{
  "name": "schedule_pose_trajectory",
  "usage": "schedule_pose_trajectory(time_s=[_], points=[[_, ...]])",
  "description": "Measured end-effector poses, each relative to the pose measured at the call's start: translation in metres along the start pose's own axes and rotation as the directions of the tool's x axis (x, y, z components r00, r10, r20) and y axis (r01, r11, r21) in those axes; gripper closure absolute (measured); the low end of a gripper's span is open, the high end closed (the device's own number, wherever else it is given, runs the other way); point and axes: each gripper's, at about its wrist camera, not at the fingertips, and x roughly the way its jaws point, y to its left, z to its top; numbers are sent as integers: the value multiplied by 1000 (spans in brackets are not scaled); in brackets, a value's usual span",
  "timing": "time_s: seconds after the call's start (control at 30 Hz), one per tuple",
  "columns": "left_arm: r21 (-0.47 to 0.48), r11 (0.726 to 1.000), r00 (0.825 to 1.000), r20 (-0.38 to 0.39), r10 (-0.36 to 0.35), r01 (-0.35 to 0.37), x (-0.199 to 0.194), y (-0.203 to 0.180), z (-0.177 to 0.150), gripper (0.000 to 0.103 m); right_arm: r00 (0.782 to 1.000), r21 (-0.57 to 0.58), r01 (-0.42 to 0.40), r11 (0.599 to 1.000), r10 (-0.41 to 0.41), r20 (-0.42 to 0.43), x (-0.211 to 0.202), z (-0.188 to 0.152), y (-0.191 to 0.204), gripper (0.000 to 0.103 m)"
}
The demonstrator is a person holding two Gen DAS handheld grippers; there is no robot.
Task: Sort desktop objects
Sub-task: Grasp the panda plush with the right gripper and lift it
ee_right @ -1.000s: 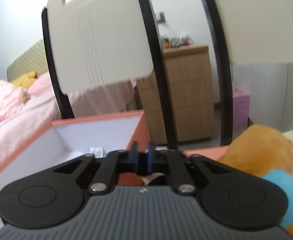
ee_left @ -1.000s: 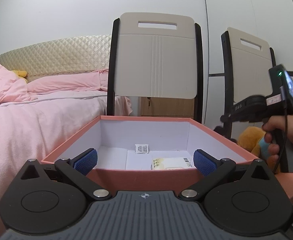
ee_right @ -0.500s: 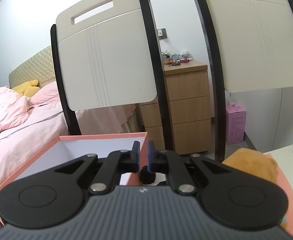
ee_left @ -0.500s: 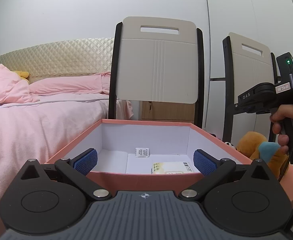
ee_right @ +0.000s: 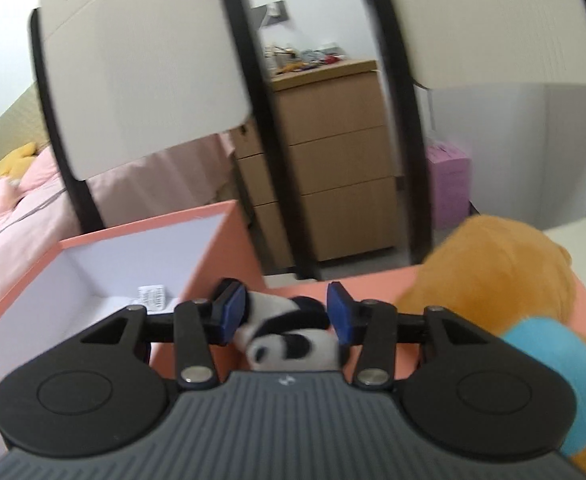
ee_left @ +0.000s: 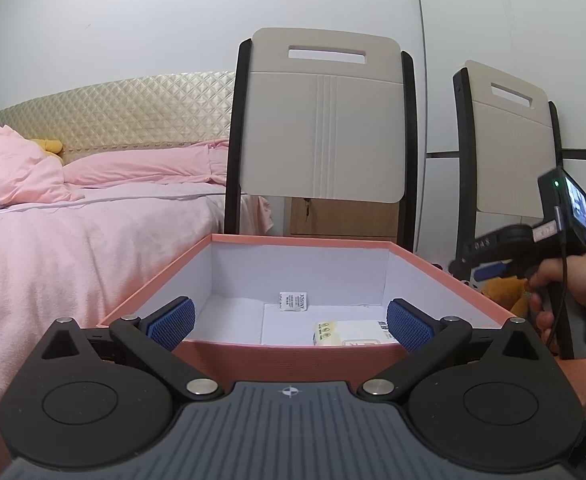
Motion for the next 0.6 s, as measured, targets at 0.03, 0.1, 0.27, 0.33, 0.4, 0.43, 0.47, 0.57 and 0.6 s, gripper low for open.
schedule_pose_trajectory(time_s=[0.03, 0.1, 0.27, 0.33, 0.4, 0.43, 0.47, 0.57, 0.6], points=[[-2, 1000, 1000, -1, 0, 0, 0, 1, 0, 0, 1000, 3, 8, 1000, -8, -4, 1, -2, -3, 54], [-8, 1000, 1000, -3, 1, -1, 1, 2, 0, 0, 1000, -8, 16, 1000, -16, -25, 4, -7, -4, 47], [-1, 1000, 1000, 1, -5, 5, -1, 0, 0, 0, 999, -8, -3, 1000, 3, -49, 9, -18, -2, 26], [5, 1000, 1000, 3, -7, 7, -1, -1, -1, 0, 998, 10, -8, 1000, 8, -58, 10, -18, -5, 24], [8, 1000, 1000, 6, -10, 10, -2, -2, -1, 0, 997, 46, -38, 998, 41, -70, 12, -21, -10, 24], [7, 1000, 1000, 7, -12, 12, -2, -2, -1, 0, 995, 70, -54, 996, 60, -78, 14, -22, -13, 28], [7, 1000, 1000, 8, -12, 12, -2, -2, -1, 0, 992, 98, -82, 992, 91, -86, 15, -22, -15, 35], [4, 1000, 1000, 13, -12, 11, -4, -3, 0, 0, 990, 155, -90, 984, 106, -98, 14, -22, -15, 47], [2, 1000, 1000, 16, -12, 12, -4, -3, 0, 0, 991, 142, -79, 987, 93, -93, 10, -22, -12, 47]])
